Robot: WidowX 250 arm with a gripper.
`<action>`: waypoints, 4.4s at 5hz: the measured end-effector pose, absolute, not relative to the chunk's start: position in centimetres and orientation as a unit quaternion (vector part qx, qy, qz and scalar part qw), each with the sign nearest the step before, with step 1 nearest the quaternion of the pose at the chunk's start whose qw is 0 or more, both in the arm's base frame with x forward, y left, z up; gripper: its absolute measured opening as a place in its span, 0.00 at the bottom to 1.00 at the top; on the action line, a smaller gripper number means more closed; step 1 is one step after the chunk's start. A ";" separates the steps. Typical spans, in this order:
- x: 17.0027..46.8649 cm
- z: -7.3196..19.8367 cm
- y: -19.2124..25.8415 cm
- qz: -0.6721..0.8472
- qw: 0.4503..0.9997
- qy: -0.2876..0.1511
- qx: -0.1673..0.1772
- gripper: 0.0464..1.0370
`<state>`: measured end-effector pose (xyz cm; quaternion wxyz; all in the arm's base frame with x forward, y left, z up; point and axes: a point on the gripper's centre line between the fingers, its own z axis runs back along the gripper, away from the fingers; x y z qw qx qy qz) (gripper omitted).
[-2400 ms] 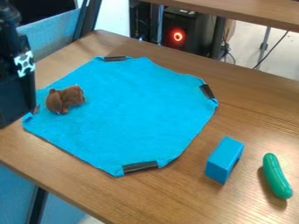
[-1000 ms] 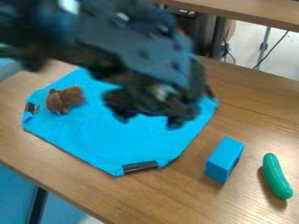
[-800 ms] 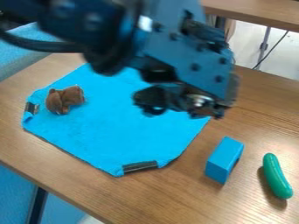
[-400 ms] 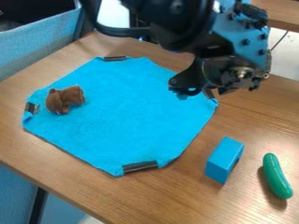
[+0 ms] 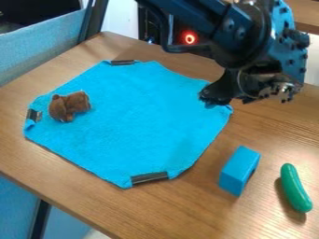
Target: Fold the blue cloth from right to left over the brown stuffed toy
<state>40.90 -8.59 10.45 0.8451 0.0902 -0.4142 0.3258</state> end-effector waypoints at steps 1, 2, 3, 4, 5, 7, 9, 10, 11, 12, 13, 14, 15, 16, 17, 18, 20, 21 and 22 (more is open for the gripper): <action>42.3 8.7 -8.5 0.329 0.842 -0.413 0.112 0.96; 44.2 8.2 -9.1 0.341 0.835 -0.416 0.117 0.96; 45.8 8.0 -8.9 0.354 0.827 -0.418 0.125 0.96; 46.8 7.1 -7.8 0.361 0.823 -0.414 0.143 0.96; 47.8 6.5 -6.8 0.366 0.819 -0.413 0.156 0.96; 48.4 7.0 -5.1 0.374 0.811 -0.418 0.165 0.94; 46.9 4.3 -4.2 0.389 0.805 -0.409 0.181 0.35; 45.8 4.1 -3.5 0.398 0.797 -0.413 0.188 0.13; 45.3 4.0 -3.4 0.392 0.800 -0.415 0.185 0.03; 45.1 5.3 -3.6 0.395 0.802 -0.420 0.158 0.02; 44.7 7.7 -3.6 0.392 0.803 -0.432 0.120 0.02; 43.7 10.3 -1.6 0.398 0.798 -0.445 0.089 0.02; 41.6 10.7 0.5 0.399 0.800 -0.440 0.086 0.02; 39.0 10.3 3.9 0.397 0.803 -0.433 0.098 0.02; 36.9 11.1 6.0 0.398 0.805 -0.432 0.088 0.02; 34.7 12.8 8.5 0.401 0.799 -0.442 0.073 0.02; 31.2 15.1 12.5 0.408 0.797 -0.443 0.046 0.02; 29.8 15.9 14.1 0.409 0.795 -0.444 0.055 0.02; 29.0 15.8 15.1 0.418 0.793 -0.437 0.071 0.02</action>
